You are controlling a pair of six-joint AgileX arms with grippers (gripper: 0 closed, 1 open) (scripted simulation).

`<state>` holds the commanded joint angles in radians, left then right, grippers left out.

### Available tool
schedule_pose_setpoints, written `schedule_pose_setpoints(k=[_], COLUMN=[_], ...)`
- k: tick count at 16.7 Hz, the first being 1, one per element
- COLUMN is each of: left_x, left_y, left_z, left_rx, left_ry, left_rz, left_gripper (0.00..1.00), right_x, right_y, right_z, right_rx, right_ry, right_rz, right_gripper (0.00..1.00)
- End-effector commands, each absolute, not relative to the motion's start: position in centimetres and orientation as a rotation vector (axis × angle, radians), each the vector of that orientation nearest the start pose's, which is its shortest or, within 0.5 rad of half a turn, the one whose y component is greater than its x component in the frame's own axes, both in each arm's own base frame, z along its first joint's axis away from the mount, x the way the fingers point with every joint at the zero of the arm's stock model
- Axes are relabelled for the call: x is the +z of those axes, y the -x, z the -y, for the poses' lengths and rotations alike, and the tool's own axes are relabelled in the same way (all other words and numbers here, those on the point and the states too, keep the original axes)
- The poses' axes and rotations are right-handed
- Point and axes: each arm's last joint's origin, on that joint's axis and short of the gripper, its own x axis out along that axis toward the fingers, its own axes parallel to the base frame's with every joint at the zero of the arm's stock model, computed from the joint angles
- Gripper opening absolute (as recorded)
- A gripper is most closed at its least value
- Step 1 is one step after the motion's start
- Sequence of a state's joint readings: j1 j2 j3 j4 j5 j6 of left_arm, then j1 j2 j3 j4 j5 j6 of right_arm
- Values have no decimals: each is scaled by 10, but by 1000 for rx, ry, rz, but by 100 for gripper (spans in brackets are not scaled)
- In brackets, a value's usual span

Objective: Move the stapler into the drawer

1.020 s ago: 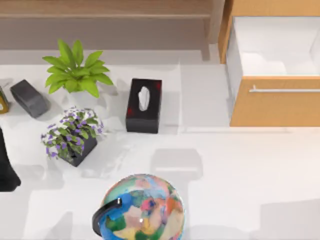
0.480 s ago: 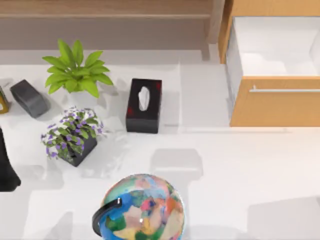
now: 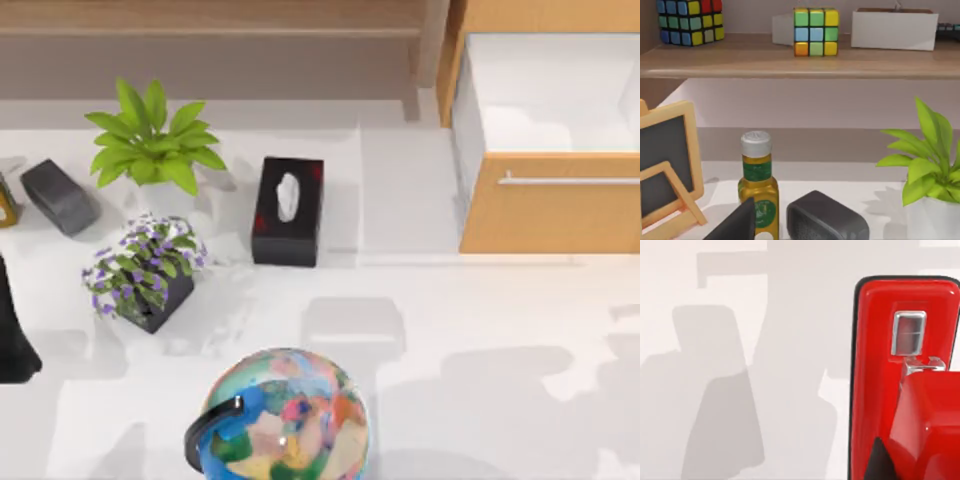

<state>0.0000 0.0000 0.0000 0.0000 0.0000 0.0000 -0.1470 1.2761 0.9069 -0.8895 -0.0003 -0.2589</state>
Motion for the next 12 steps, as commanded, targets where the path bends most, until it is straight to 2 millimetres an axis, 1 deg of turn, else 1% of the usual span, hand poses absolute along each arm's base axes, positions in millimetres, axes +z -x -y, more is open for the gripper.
schedule_pose_setpoints(k=[4,7,10,12], left_x=[160,160,160,160], left_y=[-106,-106,-106,-106], left_z=[1,1,1,1], left_rx=[0,0,0,0], left_ry=[0,0,0,0], left_rz=[0,0,0,0], left_gripper=[100,100,100,100], right_x=[261,284,302,310], right_y=[-255,-279,-305,-324], right_z=[28,23,16,10], right_rx=[25,23,25,28], right_ry=[131,122,109,97], right_rz=[-1165,-1113,-1081,-1071], right_gripper=[0,0,0,0])
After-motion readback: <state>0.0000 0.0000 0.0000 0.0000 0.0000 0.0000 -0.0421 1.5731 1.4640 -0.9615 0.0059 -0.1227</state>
